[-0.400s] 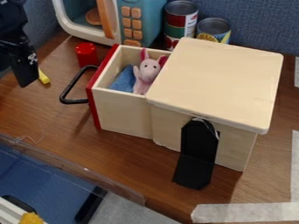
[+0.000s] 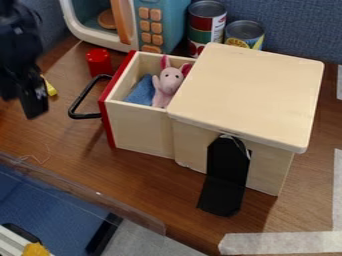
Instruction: Close the drawer
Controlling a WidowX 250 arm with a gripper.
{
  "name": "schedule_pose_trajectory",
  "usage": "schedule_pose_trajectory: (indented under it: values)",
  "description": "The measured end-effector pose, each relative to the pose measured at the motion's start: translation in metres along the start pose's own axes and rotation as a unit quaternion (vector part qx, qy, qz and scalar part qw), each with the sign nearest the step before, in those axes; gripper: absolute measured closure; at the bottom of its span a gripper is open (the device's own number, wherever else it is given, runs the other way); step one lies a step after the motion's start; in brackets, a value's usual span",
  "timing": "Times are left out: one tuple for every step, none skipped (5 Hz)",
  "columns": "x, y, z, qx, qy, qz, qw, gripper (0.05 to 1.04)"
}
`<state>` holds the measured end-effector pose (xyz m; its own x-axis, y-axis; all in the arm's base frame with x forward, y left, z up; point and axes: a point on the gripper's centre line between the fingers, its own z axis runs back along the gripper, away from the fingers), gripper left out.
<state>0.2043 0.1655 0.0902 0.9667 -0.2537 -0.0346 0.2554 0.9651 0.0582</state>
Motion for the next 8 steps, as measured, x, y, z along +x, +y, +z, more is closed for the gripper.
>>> schedule_pose_trajectory:
  values:
    - [0.002, 0.003, -0.018, 0.044, -0.024, -0.11, 0.9927, 0.083]
    - [0.004, 0.018, -0.02, 0.072, -0.057, -0.215, 0.9723, 0.083]
    - [0.009, 0.02, -0.02, 0.072, -0.105, -0.295, 0.9471, 0.083]
    - [0.021, 0.034, -0.011, 0.044, -0.133, -0.371, 0.9182, 0.083]
    - [0.035, 0.055, 0.0, 0.039, -0.146, -0.402, 0.9031, 0.083]
    - [0.041, 0.064, -0.005, 0.041, -0.137, -0.414, 0.8992, 0.083]
    - [0.056, 0.062, -0.022, 0.056, -0.116, -0.437, 0.8903, 0.083]
    - [0.062, 0.053, -0.039, 0.054, -0.1, -0.45, 0.8856, 0.083]
